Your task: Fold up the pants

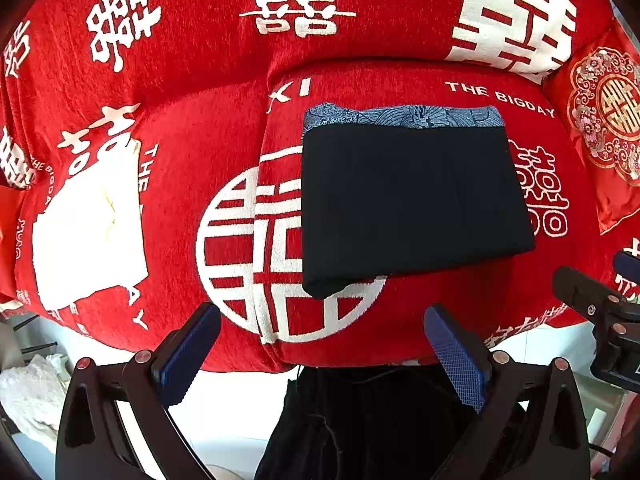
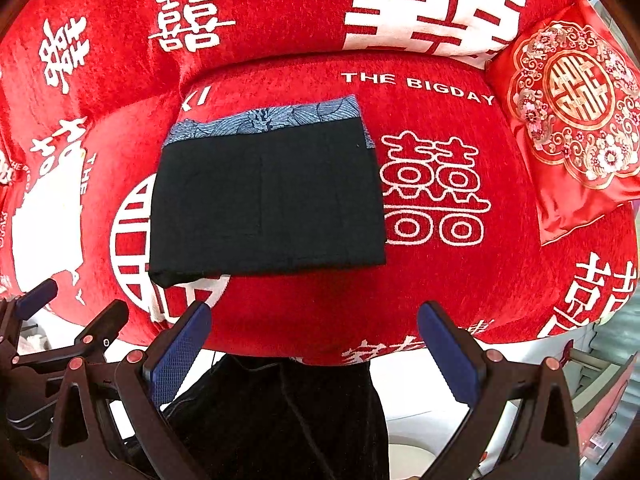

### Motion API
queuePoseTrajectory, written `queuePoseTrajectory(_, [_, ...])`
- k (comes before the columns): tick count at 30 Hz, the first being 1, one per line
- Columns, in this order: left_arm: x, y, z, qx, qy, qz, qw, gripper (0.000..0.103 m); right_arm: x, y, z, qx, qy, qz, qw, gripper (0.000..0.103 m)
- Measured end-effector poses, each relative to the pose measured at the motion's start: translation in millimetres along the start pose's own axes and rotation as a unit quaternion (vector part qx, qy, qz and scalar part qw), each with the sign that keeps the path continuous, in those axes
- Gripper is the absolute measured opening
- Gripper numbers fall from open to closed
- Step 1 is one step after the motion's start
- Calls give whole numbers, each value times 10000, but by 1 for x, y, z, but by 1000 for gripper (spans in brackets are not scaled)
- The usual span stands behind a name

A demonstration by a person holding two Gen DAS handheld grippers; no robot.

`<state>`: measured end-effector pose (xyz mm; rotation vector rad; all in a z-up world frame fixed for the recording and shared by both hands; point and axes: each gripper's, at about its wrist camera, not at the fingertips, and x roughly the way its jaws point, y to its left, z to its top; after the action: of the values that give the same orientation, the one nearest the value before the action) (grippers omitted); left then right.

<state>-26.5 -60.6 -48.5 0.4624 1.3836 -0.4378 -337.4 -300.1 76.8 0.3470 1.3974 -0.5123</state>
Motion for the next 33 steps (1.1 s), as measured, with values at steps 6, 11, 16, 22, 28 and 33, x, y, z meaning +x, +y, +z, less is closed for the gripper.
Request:
queuePoseTrajectory(6, [-1, 0, 3, -35, -2, 38, 10000, 102, 1, -2, 3, -22, 11, -10, 10000, 103])
queuePoseTrajectory(11, [-1, -1, 5, -21, -10, 52, 10000, 102, 1, -2, 4, -29, 19, -21, 10000, 103])
queuePoseTrajectory(16, [0, -4, 7, 72, -21, 112, 9999, 102, 1, -3, 5, -37, 21, -36, 10000, 103])
queuePoseTrajectory(22, [2, -10, 8, 184, -11, 159, 9997, 102, 3, -8, 9, -52, 35, -69, 10000, 103])
queuePoseTrajectory(28, [3, -12, 9, 245, -21, 219, 9995, 102, 6, -10, 10, -87, 73, -86, 9999, 103])
queuePoseTrajectory(33, [4, -12, 9, 231, -26, 205, 9995, 102, 6, -9, 12, -111, 80, -89, 9999, 103])
